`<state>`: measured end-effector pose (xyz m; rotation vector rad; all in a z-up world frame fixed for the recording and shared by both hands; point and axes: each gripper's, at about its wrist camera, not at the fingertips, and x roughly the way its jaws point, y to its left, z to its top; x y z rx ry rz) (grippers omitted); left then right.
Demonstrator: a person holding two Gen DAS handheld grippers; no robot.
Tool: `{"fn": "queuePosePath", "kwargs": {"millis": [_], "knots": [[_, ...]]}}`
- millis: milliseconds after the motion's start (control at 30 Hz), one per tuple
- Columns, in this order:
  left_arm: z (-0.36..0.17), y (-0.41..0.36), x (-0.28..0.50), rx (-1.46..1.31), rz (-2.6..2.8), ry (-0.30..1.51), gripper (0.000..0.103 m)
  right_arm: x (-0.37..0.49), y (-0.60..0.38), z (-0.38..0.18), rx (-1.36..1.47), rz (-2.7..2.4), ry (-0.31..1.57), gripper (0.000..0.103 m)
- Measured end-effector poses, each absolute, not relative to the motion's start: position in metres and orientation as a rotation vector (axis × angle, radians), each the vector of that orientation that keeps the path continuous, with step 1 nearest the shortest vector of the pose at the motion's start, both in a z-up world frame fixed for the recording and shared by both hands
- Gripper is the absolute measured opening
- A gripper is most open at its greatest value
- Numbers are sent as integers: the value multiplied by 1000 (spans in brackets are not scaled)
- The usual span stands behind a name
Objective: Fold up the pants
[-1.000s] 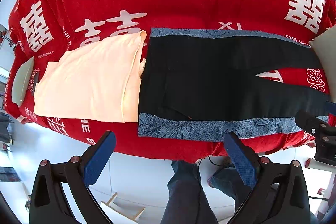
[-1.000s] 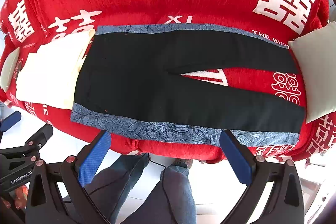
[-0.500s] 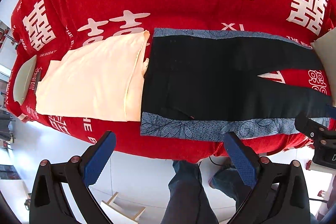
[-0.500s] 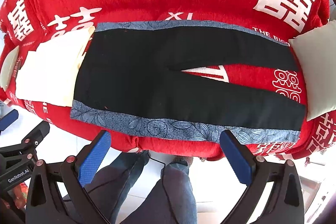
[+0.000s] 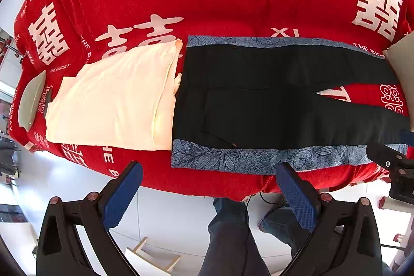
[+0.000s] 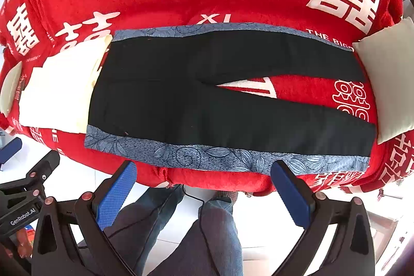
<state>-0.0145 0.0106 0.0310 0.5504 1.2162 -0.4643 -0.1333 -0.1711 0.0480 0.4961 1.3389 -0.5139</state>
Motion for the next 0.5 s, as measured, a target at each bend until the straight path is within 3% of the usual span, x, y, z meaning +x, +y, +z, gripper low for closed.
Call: {"fn": "queuePosePath", "kwargs": {"millis": [500], "knots": [[22, 3, -32, 510, -437, 1268, 103, -161, -185, 42, 518, -521, 1343, 103]]}}
